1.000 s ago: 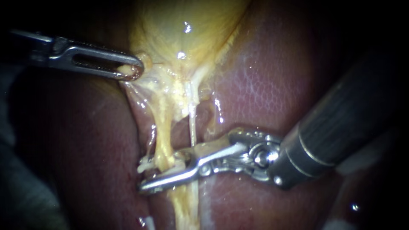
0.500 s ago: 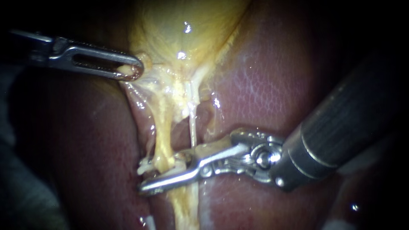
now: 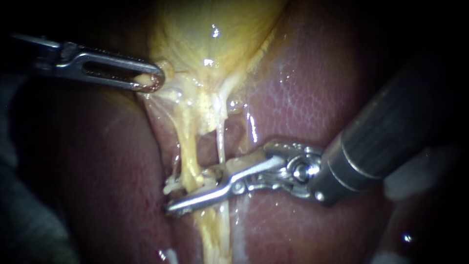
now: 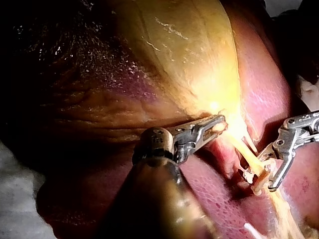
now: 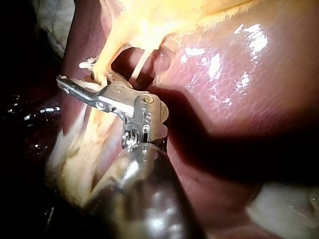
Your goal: Clipping second clip left tube
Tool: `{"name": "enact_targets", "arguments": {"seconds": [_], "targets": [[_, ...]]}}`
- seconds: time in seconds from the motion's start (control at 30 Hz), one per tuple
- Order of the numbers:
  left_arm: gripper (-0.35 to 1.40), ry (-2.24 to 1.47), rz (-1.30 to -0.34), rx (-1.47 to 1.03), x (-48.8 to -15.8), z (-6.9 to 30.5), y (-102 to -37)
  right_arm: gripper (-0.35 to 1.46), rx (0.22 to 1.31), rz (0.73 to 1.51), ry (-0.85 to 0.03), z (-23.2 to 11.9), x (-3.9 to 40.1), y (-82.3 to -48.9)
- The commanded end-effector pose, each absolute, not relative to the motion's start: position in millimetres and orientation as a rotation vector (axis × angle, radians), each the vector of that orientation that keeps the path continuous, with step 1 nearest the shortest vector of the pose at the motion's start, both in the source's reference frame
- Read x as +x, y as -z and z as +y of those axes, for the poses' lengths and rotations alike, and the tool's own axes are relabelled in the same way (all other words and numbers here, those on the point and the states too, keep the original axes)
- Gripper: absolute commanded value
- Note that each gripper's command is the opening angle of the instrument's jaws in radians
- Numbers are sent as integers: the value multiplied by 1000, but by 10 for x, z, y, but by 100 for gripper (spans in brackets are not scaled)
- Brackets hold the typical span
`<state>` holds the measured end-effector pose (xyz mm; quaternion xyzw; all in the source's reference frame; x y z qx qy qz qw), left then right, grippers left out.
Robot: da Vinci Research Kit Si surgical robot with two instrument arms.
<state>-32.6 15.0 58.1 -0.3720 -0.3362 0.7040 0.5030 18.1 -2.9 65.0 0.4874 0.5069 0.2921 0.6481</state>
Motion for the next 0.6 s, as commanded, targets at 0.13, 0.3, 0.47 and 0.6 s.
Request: {"name": "enact_targets", "arguments": {"seconds": [0.13, 0.3, 0.47, 0.6], "targets": [[-35, -1700, -812, -898, -326, 150, -581, 44, 1076, 1129, -677, -27, 177, -662], [-35, -1700, -812, -898, -326, 150, -581, 44, 1059, 1115, -683, -23, 171, -667], [-35, -1701, -813, -899, -325, 150, -581, 44, 1045, 1098, -685, -22, 159, -669], [-35, -1701, -813, -899, -324, 150, -581, 44, 1038, 1081, -682, -19, 149, -672]]}}
